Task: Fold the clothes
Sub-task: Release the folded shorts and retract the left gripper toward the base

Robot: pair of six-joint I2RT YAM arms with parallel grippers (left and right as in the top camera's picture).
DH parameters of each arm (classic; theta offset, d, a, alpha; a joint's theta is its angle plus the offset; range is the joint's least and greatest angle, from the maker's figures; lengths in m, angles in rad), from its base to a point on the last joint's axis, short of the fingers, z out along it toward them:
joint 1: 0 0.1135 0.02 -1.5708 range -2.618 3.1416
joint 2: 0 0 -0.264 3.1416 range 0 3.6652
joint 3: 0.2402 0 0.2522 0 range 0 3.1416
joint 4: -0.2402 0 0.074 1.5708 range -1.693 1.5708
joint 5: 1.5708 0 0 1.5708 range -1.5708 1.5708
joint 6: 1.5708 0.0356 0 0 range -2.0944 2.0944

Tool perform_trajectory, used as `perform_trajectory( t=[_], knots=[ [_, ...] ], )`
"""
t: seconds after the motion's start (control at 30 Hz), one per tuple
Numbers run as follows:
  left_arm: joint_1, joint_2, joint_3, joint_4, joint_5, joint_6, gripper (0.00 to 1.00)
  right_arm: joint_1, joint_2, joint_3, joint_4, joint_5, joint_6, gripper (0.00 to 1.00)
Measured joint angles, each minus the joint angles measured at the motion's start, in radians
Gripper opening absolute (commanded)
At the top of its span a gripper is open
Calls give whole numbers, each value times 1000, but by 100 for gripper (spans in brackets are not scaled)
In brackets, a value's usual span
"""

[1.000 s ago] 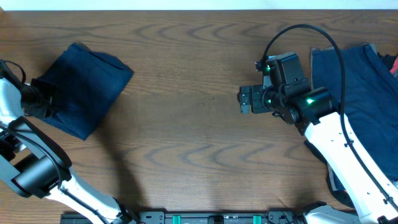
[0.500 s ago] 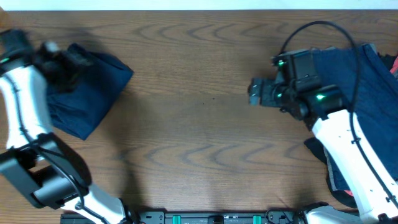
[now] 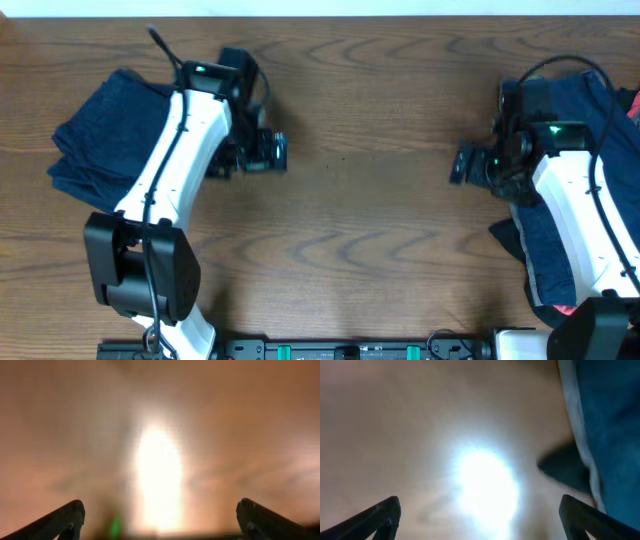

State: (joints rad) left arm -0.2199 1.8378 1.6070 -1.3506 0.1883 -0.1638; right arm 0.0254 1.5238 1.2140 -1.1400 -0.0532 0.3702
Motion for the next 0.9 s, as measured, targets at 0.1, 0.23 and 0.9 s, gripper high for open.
perform_trajectory(
  t=[0.1,0.23,0.9],
  knots=[
    [-14,0,-2,-163,-24,-16,98,-1,3,-1,-187,-17,-8,99],
    [-17,-2,-6,-261,-36,-46,98,4,2,-6,-370,-42,-8,99],
    [-209,-989,-586,436,-303,-186,98,329,-990,-296,159,307,216,99]
  ],
)
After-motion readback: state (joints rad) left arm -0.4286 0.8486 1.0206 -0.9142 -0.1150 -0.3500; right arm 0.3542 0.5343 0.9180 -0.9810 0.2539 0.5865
